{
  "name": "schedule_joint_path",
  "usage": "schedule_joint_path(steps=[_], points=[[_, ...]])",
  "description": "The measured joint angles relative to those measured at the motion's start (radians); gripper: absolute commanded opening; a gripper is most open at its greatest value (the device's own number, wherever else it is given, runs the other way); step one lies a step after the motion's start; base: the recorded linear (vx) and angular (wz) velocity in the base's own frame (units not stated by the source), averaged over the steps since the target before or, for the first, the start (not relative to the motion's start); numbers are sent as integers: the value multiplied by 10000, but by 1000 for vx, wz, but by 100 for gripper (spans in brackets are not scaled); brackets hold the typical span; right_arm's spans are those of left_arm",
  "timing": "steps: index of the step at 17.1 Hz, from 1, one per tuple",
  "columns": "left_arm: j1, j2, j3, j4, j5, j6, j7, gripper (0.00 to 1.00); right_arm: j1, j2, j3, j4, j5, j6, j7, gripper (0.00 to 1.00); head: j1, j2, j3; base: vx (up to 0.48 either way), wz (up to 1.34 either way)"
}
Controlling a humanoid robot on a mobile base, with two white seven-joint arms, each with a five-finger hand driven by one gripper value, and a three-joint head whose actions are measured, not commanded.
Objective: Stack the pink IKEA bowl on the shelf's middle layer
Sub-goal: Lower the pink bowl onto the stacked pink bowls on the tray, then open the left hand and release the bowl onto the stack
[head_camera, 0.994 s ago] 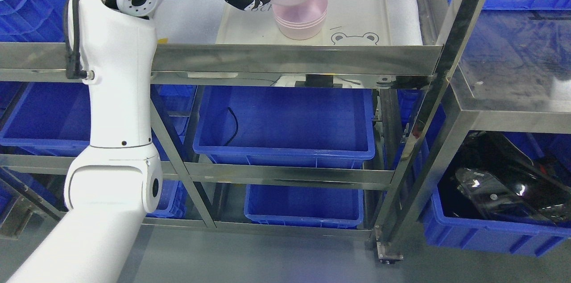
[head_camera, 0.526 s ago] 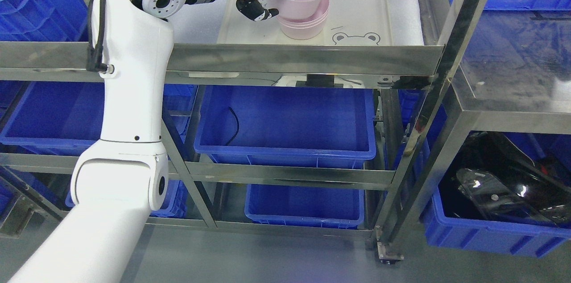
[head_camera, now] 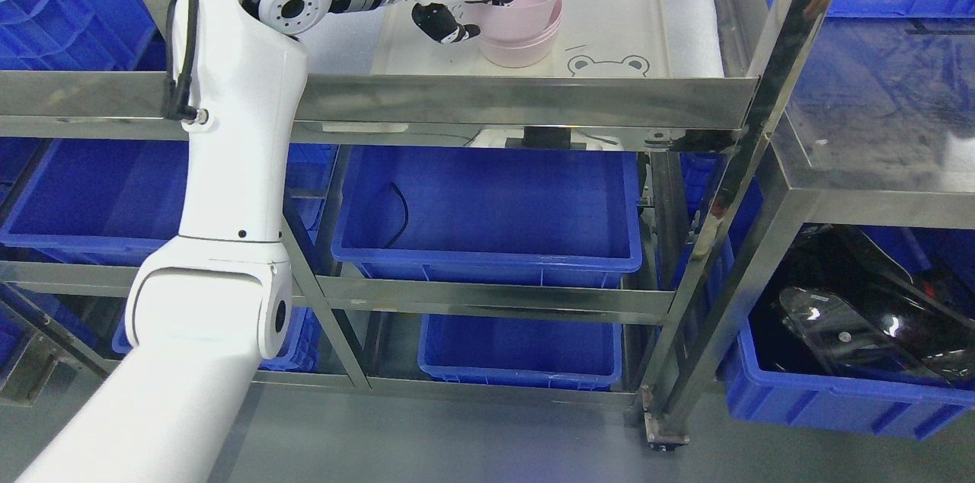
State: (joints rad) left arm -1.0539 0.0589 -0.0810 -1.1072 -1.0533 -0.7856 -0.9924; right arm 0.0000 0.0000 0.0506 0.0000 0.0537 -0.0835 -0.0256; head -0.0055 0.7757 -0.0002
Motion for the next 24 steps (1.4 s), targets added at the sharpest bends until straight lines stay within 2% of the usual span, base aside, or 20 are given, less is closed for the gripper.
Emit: schedule_joint_path(steps=[17,18,21,24], points=[[-352,85,190,232,-109,0,346,41,0,0,0,0,0,0,1,100,0,0,0,0,0],[-351,65,201,245,-109,0,347,43,0,0,0,0,0,0,1,100,0,0,0,0,0],[-452,-44,337,201,-81,0,401,61,0,0,0,0,0,0,1,100,0,0,0,0,0],[-709,-188,682,-11,363,123,401,69,1,0,0,0,0,0,3,100,0,0,0,0,0]])
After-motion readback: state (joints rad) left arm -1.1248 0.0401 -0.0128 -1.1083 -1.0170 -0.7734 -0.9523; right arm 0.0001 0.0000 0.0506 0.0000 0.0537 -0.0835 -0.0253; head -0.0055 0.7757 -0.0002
